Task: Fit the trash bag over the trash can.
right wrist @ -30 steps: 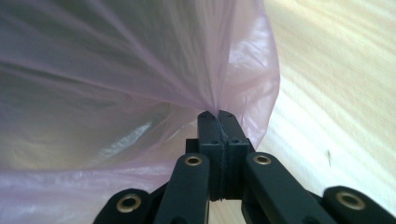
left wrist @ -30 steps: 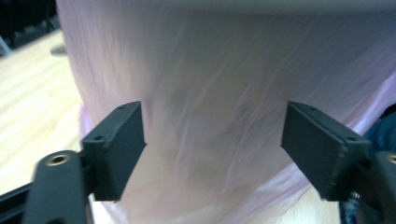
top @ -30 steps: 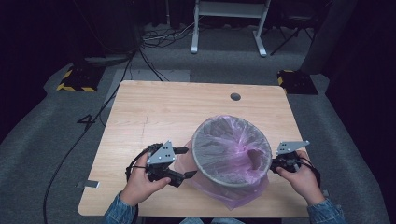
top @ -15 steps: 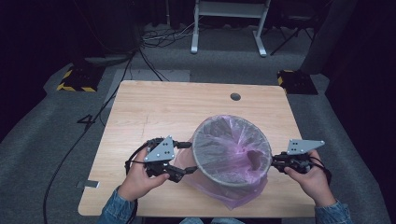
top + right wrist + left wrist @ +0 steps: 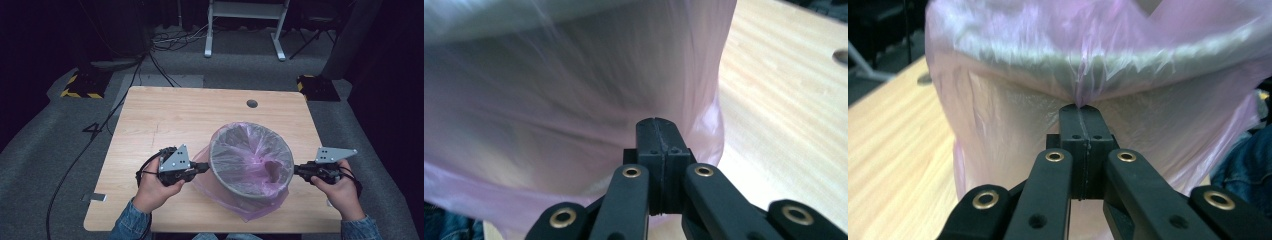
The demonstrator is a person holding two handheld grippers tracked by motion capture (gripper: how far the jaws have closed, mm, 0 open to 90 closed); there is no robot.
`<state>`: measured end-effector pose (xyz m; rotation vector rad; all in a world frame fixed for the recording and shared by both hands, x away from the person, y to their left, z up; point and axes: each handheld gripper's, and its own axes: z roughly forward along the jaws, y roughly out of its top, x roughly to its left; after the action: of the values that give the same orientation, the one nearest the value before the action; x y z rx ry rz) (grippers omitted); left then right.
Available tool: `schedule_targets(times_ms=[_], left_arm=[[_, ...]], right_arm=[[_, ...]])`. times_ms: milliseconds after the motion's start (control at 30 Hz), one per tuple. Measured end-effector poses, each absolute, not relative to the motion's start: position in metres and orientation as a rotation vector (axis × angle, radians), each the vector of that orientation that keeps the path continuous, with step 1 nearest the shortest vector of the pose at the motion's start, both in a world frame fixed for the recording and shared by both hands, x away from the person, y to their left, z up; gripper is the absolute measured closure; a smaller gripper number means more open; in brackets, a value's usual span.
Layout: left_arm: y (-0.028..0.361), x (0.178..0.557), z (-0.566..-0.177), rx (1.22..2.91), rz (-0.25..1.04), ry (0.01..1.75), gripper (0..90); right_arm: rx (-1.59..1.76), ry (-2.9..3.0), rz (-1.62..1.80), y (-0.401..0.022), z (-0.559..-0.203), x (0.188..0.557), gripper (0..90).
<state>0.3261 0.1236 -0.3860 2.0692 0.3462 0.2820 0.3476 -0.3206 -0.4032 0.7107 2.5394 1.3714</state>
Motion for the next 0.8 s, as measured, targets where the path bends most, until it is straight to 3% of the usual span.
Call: schedule_targets(times_ms=[167, 267, 300, 400, 500, 600, 800], left_arm=[[0.116, 0.335, -0.416, 2.177, 0.243, 0.420, 90.0], [0.119, 0.336, -0.423, 2.131, 0.215, 0.438, 90.0], [0.121, 0.334, -0.422, 2.113, 0.214, 0.430, 90.0], [0.126, 0.325, -0.413, 2.055, 0.228, 0.437, 57.3], [0.127, 0.315, -0.403, 2.023, 0.271, 0.421, 34.1], [0.125, 0.313, -0.398, 2.016, 0.290, 0.419, 24.5], [0.118, 0.325, -0.403, 2.026, 0.288, 0.426, 21.5]], right_arm=[[0.767, 2.659, 1.286, -0.317, -0.431, 0.347, 90.0], [0.801, 2.667, 1.276, -0.321, -0.443, 0.345, 90.0], [0.823, 2.639, 1.306, -0.325, -0.442, 0.344, 83.9], [0.805, 2.548, 1.329, -0.336, -0.430, 0.343, 52.0], [0.741, 2.514, 1.354, -0.339, -0.416, 0.337, 36.3], [0.674, 2.525, 1.358, -0.335, -0.404, 0.325, 31.1], [0.557, 2.574, 1.393, -0.309, -0.399, 0.302, 24.9]])
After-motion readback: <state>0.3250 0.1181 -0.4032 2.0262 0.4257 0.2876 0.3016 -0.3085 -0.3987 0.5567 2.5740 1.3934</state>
